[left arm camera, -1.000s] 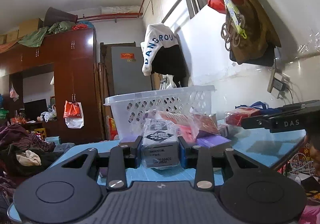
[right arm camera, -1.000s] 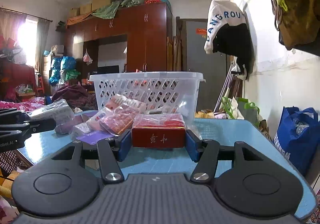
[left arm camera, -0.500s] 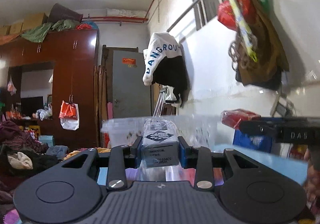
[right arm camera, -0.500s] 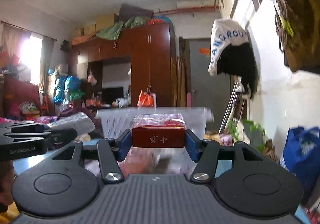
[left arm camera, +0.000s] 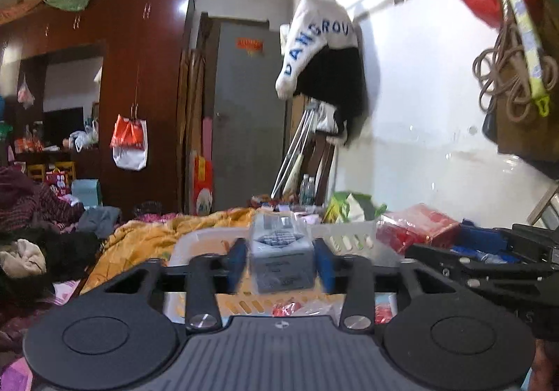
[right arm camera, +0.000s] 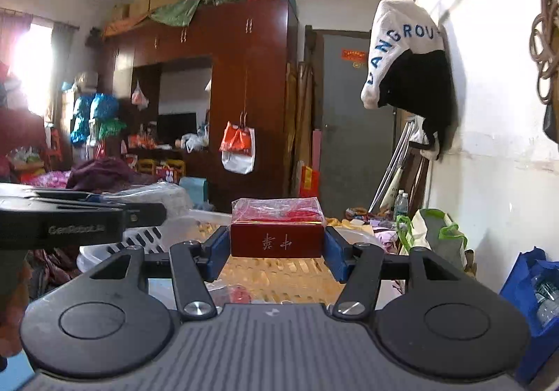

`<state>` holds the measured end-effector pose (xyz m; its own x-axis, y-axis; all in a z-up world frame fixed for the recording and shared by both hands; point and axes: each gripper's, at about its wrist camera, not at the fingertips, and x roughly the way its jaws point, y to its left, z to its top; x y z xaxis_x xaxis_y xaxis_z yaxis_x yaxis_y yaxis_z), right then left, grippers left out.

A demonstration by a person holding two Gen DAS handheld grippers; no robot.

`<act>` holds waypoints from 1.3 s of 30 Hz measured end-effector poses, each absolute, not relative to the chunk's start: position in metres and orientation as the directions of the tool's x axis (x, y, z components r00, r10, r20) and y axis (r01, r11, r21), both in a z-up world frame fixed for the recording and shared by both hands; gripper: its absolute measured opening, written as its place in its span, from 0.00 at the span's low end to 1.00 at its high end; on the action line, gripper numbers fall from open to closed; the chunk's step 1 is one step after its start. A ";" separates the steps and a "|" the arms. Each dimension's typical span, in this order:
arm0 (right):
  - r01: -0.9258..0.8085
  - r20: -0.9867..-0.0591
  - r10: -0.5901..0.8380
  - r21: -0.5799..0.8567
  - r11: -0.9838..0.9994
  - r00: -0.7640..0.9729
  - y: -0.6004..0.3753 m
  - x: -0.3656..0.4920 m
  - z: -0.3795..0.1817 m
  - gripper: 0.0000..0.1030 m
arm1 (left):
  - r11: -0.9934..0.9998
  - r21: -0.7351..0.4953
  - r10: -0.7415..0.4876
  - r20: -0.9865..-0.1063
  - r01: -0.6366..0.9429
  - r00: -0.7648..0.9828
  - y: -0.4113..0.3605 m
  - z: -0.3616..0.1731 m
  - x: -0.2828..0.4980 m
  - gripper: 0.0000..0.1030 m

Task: Organize objects
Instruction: 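Carry both boxes over the white basket and open both grippers, then grasp a white tissue pack with the left gripper while the right grasps a red packet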

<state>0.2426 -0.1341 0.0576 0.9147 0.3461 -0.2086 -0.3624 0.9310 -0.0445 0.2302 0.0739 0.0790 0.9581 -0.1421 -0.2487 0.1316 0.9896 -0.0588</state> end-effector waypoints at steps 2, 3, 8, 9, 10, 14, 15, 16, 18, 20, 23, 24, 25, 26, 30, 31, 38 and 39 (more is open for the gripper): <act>-0.335 -0.205 0.320 -0.044 0.941 0.925 -0.136 0.245 0.053 0.69 | 0.995 -0.056 -0.099 -0.259 0.087 0.961 0.075 0.072 0.233 0.72; -0.322 -0.189 0.309 -0.043 0.946 0.932 -0.138 0.241 0.052 0.83 | 0.995 -0.056 -0.092 -0.259 0.080 0.962 0.075 0.071 0.231 0.72; -0.369 -0.153 0.373 0.058 0.928 0.915 -0.170 0.193 0.041 1.00 | 0.993 -0.061 -0.115 -0.191 0.105 0.975 0.087 0.064 0.170 0.76; -0.372 -0.135 0.381 0.083 0.924 0.915 -0.178 0.177 0.034 1.00 | 0.992 -0.063 -0.116 -0.170 0.107 0.979 0.089 0.060 0.152 0.80; -0.375 -0.121 0.386 0.101 0.921 0.915 -0.185 0.158 0.022 1.00 | 0.993 -0.061 -0.109 -0.157 0.100 0.982 0.091 0.053 0.136 0.84; -0.382 -0.111 0.388 0.068 0.922 0.915 -0.190 0.103 -0.020 1.00 | 0.993 -0.067 -0.103 -0.145 0.094 0.984 0.089 0.017 0.086 0.84; -0.399 -0.118 0.404 0.059 0.915 0.907 -0.188 0.094 -0.026 1.00 | 0.993 -0.068 -0.106 -0.146 0.097 0.984 0.086 0.008 0.077 0.84; -0.414 -0.123 0.418 0.056 0.909 0.900 -0.185 0.088 -0.030 1.00 | 0.993 -0.059 -0.112 -0.147 0.104 0.983 0.083 0.002 0.070 0.84; -0.446 -0.132 0.450 0.060 0.893 0.883 -0.178 0.084 -0.030 1.00 | 0.993 -0.029 -0.116 -0.154 0.113 0.981 0.075 -0.007 0.063 0.84; -0.474 -0.152 0.476 0.050 0.879 0.867 -0.169 0.089 -0.025 0.98 | 0.993 0.004 -0.119 -0.174 0.122 0.977 0.068 -0.012 0.062 0.84; -0.469 -0.196 0.475 0.082 0.879 0.858 -0.163 0.104 -0.021 0.84 | 0.994 0.033 -0.095 -0.200 0.104 0.975 0.065 -0.019 0.066 0.84; -0.474 -0.206 0.484 0.097 0.875 0.851 -0.160 0.106 -0.022 0.82 | 0.994 0.030 -0.093 -0.203 0.102 0.975 0.067 -0.021 0.066 0.84; -0.472 -0.218 0.483 0.104 0.875 0.848 -0.157 0.109 -0.022 0.81 | 0.994 0.024 -0.096 -0.212 0.103 0.973 0.069 -0.024 0.067 0.84; -0.470 -0.227 0.482 0.107 0.876 0.846 -0.154 0.113 -0.022 0.79 | 0.994 0.017 -0.101 -0.221 0.108 0.970 0.070 -0.025 0.068 0.84; -0.471 -0.246 0.487 0.122 0.873 0.838 -0.144 0.114 -0.029 0.79 | 0.993 0.027 -0.104 -0.240 0.113 0.965 0.069 -0.030 0.071 0.84; -0.468 -0.253 0.481 0.115 0.876 0.839 -0.141 0.116 -0.029 0.79 | 0.993 0.032 -0.102 -0.243 0.114 0.965 0.067 -0.033 0.070 0.84; -0.469 -0.262 0.477 0.096 0.878 0.839 -0.138 0.114 -0.035 0.57 | 0.991 0.047 -0.106 -0.289 0.124 0.952 0.055 -0.042 0.073 0.84; -0.474 -0.241 0.484 0.100 0.875 0.841 -0.142 0.110 -0.035 0.56 | 0.992 0.046 -0.102 -0.290 0.121 0.951 0.054 -0.043 0.074 0.84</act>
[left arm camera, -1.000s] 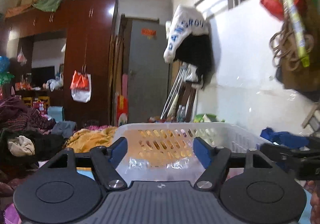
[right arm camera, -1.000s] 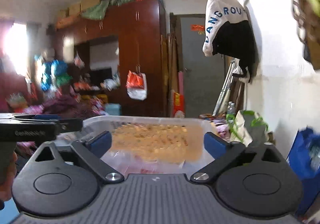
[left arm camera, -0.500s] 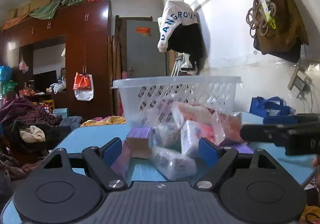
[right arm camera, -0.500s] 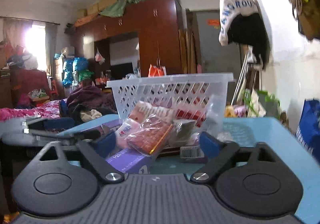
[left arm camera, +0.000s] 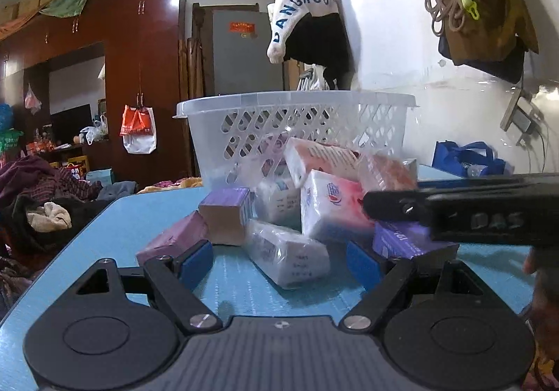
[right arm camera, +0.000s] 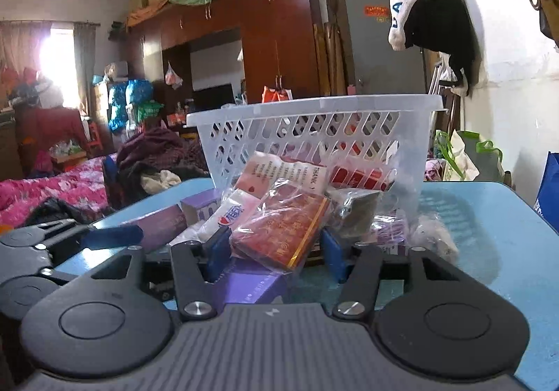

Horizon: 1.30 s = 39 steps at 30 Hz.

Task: Organize objects
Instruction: 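Grasp a white tissue pack with the left gripper while the right grasps a red packet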

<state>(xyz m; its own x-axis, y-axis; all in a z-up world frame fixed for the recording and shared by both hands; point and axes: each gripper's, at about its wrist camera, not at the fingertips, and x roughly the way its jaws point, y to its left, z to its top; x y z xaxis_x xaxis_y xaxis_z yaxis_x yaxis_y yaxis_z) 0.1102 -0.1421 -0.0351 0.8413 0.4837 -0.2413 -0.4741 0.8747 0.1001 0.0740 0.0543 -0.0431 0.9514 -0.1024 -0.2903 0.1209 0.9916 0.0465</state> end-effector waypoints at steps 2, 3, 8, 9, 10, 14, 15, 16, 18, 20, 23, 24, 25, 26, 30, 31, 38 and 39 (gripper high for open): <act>-0.462 -0.210 0.470 0.091 0.882 0.857 -0.149 0.103 -0.032 0.56 | 0.992 0.047 -0.099 -0.298 0.118 0.949 0.052 -0.044 0.076 0.84; -0.460 -0.198 0.469 0.089 0.883 0.861 -0.154 0.100 -0.030 0.56 | 0.992 0.049 -0.094 -0.304 0.114 0.948 0.051 -0.043 0.077 0.84; -0.453 -0.149 0.460 0.083 0.888 0.875 -0.174 0.089 -0.026 0.56 | 0.993 0.109 -0.002 -0.332 0.040 0.943 0.044 -0.042 0.082 0.83; -0.450 -0.147 0.458 0.088 0.889 0.877 -0.178 0.090 -0.025 0.56 | 0.993 0.112 0.004 -0.336 0.036 0.942 0.043 -0.042 0.083 0.83; -0.449 -0.144 0.458 0.095 0.889 0.877 -0.181 0.090 -0.024 0.56 | 0.993 0.115 0.010 -0.339 0.030 0.941 0.041 -0.042 0.084 0.81; -0.440 -0.127 0.450 0.096 0.893 0.884 -0.188 0.092 -0.019 0.56 | 0.988 0.145 0.007 -0.353 0.048 0.936 0.031 -0.043 0.085 0.55; -0.439 -0.124 0.448 0.094 0.894 0.886 -0.189 0.092 -0.019 0.56 | 0.988 0.142 -0.009 -0.358 0.064 0.934 0.030 -0.044 0.085 0.49; -0.436 -0.121 0.444 0.090 0.896 0.888 -0.190 0.092 -0.018 0.56 | 0.988 0.141 -0.017 -0.351 0.070 0.936 0.029 -0.045 0.083 0.47; -0.434 -0.120 0.442 0.088 0.897 0.889 -0.190 0.093 -0.018 0.56 | 0.987 0.149 -0.010 -0.336 0.063 0.942 0.029 -0.045 0.080 0.47; -0.435 -0.123 0.443 0.089 0.896 0.888 -0.190 0.094 -0.018 0.56 | 0.989 0.131 -0.027 -0.311 0.071 0.950 0.033 -0.044 0.075 0.46; -0.432 -0.136 0.441 0.088 0.897 0.887 -0.191 0.095 -0.020 0.56 | 0.990 0.121 -0.038 -0.273 0.074 0.961 0.039 -0.043 0.066 0.46; -0.431 -0.139 0.440 0.088 0.898 0.887 -0.193 0.096 -0.022 0.56 | 0.990 0.120 -0.040 -0.261 0.073 0.965 0.042 -0.043 0.064 0.46; -0.430 -0.142 0.438 0.088 0.899 0.888 -0.194 0.096 -0.023 0.56 | 0.990 0.120 -0.038 -0.253 0.070 0.967 0.044 -0.042 0.061 0.46; -0.426 -0.145 0.435 0.089 0.900 0.889 -0.195 0.097 -0.023 0.56 | 0.991 0.116 -0.039 -0.243 0.069 0.969 0.046 -0.042 0.059 0.46; -0.419 -0.150 0.428 0.090 0.904 0.891 -0.199 0.097 -0.025 0.56 | 0.992 0.104 -0.046 -0.215 0.070 0.976 0.054 -0.040 0.052 0.46; -0.418 -0.151 0.427 0.088 0.904 0.891 -0.199 0.098 -0.025 0.56 | 0.992 0.104 -0.046 -0.208 0.068 0.977 0.054 -0.039 0.052 0.46; -0.428 -0.155 0.432 0.057 0.902 0.889 -0.192 0.096 -0.026 0.56 | 0.992 0.094 -0.064 -0.182 0.082 0.981 0.056 -0.036 0.049 0.46; -0.431 -0.156 0.434 0.058 0.901 0.887 -0.192 0.096 -0.027 0.56 | 0.993 0.092 -0.061 -0.175 0.078 0.983 0.056 -0.036 0.048 0.46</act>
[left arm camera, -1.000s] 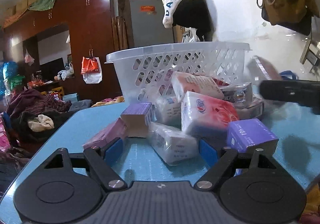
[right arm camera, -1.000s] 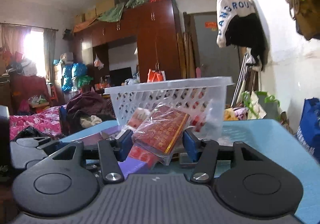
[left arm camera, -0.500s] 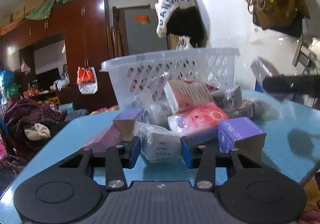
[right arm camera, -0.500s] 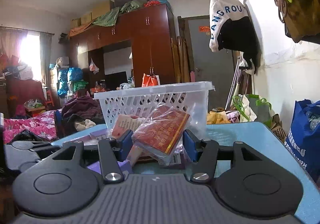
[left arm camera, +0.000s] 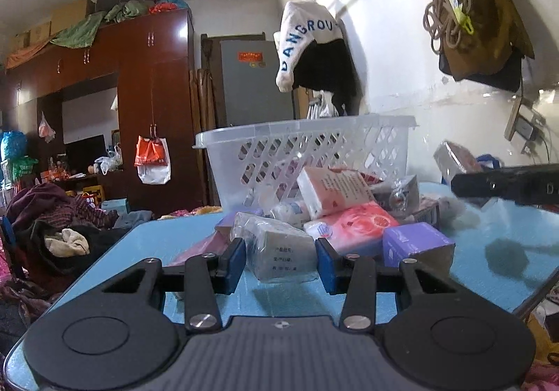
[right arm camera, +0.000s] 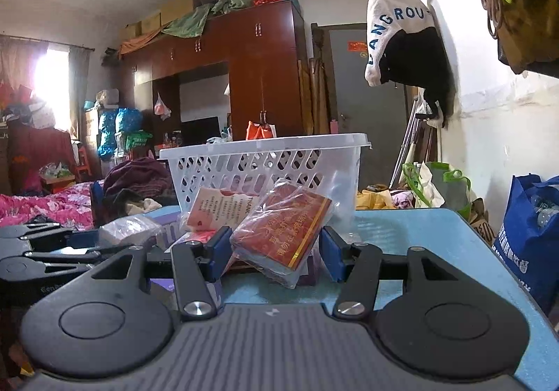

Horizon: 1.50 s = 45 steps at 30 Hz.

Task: Organize objects
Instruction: 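Grasp a white tissue pack with the left gripper while the right grasps a red packet, then carry both items over the white basket and open both grippers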

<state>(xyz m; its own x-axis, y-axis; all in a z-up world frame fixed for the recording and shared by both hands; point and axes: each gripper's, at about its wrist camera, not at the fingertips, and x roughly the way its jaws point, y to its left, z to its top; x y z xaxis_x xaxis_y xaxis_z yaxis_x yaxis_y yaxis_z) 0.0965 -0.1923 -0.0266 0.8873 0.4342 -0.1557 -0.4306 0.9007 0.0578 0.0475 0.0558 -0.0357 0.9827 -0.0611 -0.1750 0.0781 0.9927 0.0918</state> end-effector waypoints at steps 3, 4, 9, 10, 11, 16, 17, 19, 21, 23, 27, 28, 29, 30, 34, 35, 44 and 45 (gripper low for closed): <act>-0.433 -0.158 0.437 0.059 0.899 0.885 -0.192 0.097 -0.027 0.56 | 0.993 0.089 -0.065 -0.168 0.081 0.984 0.056 -0.033 0.046 0.46; -0.434 -0.159 0.438 0.060 0.899 0.885 -0.192 0.097 -0.027 0.56 | 0.993 0.087 -0.065 -0.165 0.080 0.984 0.057 -0.033 0.046 0.46; -0.439 -0.156 0.442 0.057 0.897 0.883 -0.191 0.096 -0.026 0.56 | 0.993 0.083 -0.066 -0.159 0.080 0.985 0.059 -0.032 0.044 0.46; -0.440 -0.155 0.444 0.056 0.896 0.883 -0.191 0.096 -0.026 0.56 | 0.993 0.083 -0.065 -0.159 0.079 0.985 0.058 -0.032 0.044 0.46; -0.442 -0.156 0.444 0.053 0.896 0.882 -0.190 0.096 -0.027 0.56 | 0.993 0.084 -0.066 -0.160 0.080 0.985 0.058 -0.032 0.044 0.46; -0.445 -0.152 0.445 0.041 0.895 0.882 -0.188 0.095 -0.026 0.56 | 0.994 0.081 -0.066 -0.156 0.080 0.986 0.058 -0.032 0.043 0.46; -0.444 -0.151 0.445 0.041 0.895 0.883 -0.188 0.095 -0.026 0.56 | 0.994 0.079 -0.067 -0.153 0.080 0.986 0.058 -0.031 0.043 0.46; -0.445 -0.146 0.447 0.046 0.894 0.883 -0.190 0.095 -0.025 0.56 | 0.994 0.079 -0.069 -0.147 0.082 0.987 0.057 -0.029 0.042 0.46; -0.450 -0.140 0.453 0.053 0.892 0.881 -0.191 0.095 -0.024 0.56 | 0.994 0.072 -0.071 -0.134 0.082 0.988 0.058 -0.025 0.041 0.46; -0.451 -0.135 0.454 0.053 0.891 0.881 -0.191 0.094 -0.022 0.56 | 0.994 0.066 -0.078 -0.125 0.086 0.989 0.059 -0.022 0.039 0.46; -0.459 -0.122 0.463 0.057 0.886 0.878 -0.189 0.094 -0.016 0.56 | 0.995 0.062 -0.071 -0.100 0.078 0.992 0.062 -0.015 0.038 0.46; -0.463 -0.117 0.466 0.049 0.885 0.877 -0.188 0.095 -0.012 0.56 | 0.995 0.058 -0.069 -0.096 0.075 0.993 0.063 -0.011 0.039 0.46; -0.463 -0.106 0.463 0.029 0.886 0.880 -0.185 0.095 -0.007 0.56 | 0.995 0.054 -0.075 -0.090 0.080 0.993 0.064 -0.005 0.041 0.46; -0.456 -0.095 0.454 0.008 0.890 0.886 -0.183 0.097 -0.001 0.56 | 0.995 0.051 -0.081 -0.083 0.085 0.993 0.065 0.001 0.042 0.46; -0.465 -0.082 0.463 -0.011 0.885 0.883 -0.175 0.123 0.031 0.56 | 0.990 0.099 -0.101 -0.033 0.104 0.994 0.057 0.040 0.062 0.46; -0.470 -0.082 0.468 -0.005 0.883 0.880 -0.174 0.135 0.041 0.56 | 0.988 0.106 -0.109 -0.028 0.111 0.994 0.054 0.052 0.073 0.46; -0.364 -0.215 0.344 -0.059 0.930 0.914 -0.152 0.246 0.073 0.56 | 0.997 0.036 -0.066 -0.189 0.074 0.980 0.054 0.106 0.214 0.46; -0.374 -0.235 0.352 -0.057 0.926 0.906 -0.150 0.251 0.070 0.56 | 0.997 0.030 -0.065 -0.221 0.073 0.973 0.055 0.101 0.226 0.46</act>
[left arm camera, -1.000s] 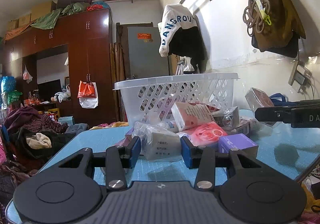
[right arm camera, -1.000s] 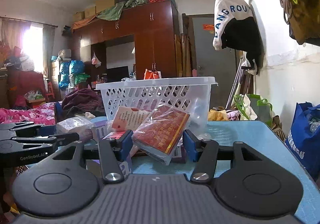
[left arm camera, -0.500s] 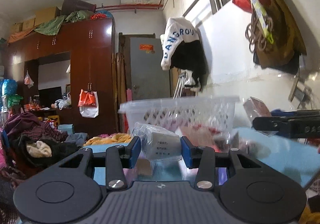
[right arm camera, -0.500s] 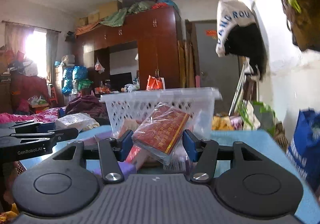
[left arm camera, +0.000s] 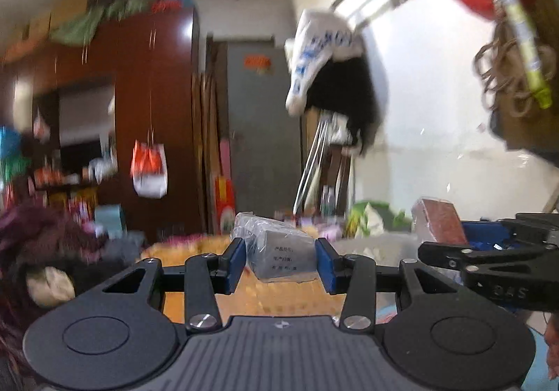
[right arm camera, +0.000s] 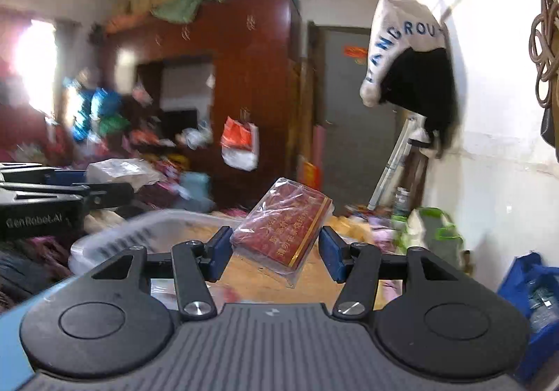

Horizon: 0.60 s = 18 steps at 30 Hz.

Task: Organize objects
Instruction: 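Carry both items over the white basket and open both grippers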

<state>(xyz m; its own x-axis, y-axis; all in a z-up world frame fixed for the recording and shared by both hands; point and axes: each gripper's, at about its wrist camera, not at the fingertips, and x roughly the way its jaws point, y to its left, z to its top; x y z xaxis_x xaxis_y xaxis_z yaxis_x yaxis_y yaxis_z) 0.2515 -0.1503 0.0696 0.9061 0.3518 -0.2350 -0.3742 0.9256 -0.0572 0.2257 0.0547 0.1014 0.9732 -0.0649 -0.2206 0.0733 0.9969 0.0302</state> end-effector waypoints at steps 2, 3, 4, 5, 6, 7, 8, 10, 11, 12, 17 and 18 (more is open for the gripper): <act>-0.378 -0.251 0.351 -0.067 0.923 0.902 -0.147 0.257 0.063 0.58 | 0.996 0.040 -0.068 -0.280 0.083 0.957 0.054 0.092 0.245 0.55; -0.386 -0.261 0.355 -0.075 0.920 0.898 -0.145 0.257 0.060 0.65 | 0.995 0.059 -0.059 -0.304 0.081 0.951 0.053 0.088 0.253 0.62; -0.386 -0.259 0.357 -0.069 0.920 0.898 -0.146 0.256 0.057 0.72 | 0.995 0.081 -0.035 -0.320 0.064 0.947 0.052 0.084 0.259 0.71; -0.384 -0.241 0.360 -0.060 0.921 0.901 -0.148 0.250 0.056 0.86 | 0.995 0.091 -0.019 -0.320 0.051 0.947 0.052 0.082 0.260 0.71; -0.390 -0.216 0.372 -0.046 0.920 0.903 -0.153 0.240 0.055 0.96 | 0.995 0.087 -0.017 -0.309 0.046 0.951 0.054 0.080 0.256 0.71; -0.401 -0.194 0.388 -0.034 0.915 0.901 -0.158 0.230 0.054 1.00 | 0.995 0.075 -0.036 -0.294 0.060 0.955 0.056 0.080 0.248 0.71; -0.413 -0.179 0.403 -0.022 0.911 0.898 -0.165 0.219 0.052 1.00 | 0.995 0.063 -0.061 -0.282 0.082 0.958 0.059 0.080 0.237 0.71; -0.403 -0.171 0.397 -0.002 0.915 0.902 -0.179 0.200 0.045 1.00 | 0.992 0.053 -0.094 -0.256 0.111 0.962 0.063 0.076 0.208 0.75; -0.380 -0.181 0.372 -0.010 0.925 0.910 -0.187 0.189 0.035 1.00 | 0.991 0.059 -0.103 -0.236 0.120 0.966 0.065 0.072 0.191 0.82; -0.360 -0.188 0.351 -0.019 0.933 0.918 -0.193 0.183 0.029 1.00 | 0.990 0.064 -0.110 -0.220 0.127 0.969 0.067 0.064 0.173 0.84; -0.338 -0.306 0.337 0.051 0.940 0.890 -0.228 0.172 -0.006 0.98 | 0.990 0.041 -0.122 -0.228 0.134 0.966 0.082 0.025 0.119 0.84; -0.339 -0.325 0.345 0.077 0.938 0.880 -0.232 0.174 -0.009 0.93 | 0.992 0.039 -0.107 -0.249 0.121 0.963 0.087 0.020 0.118 0.84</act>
<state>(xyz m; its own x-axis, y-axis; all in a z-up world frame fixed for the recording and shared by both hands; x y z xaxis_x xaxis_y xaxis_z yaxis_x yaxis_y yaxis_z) 0.1737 -0.2320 -0.0088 0.8803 0.3452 -0.3253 -0.3392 0.9376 0.0771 0.1183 0.0868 0.0197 0.9627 -0.1073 -0.2485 0.1206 0.9919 0.0390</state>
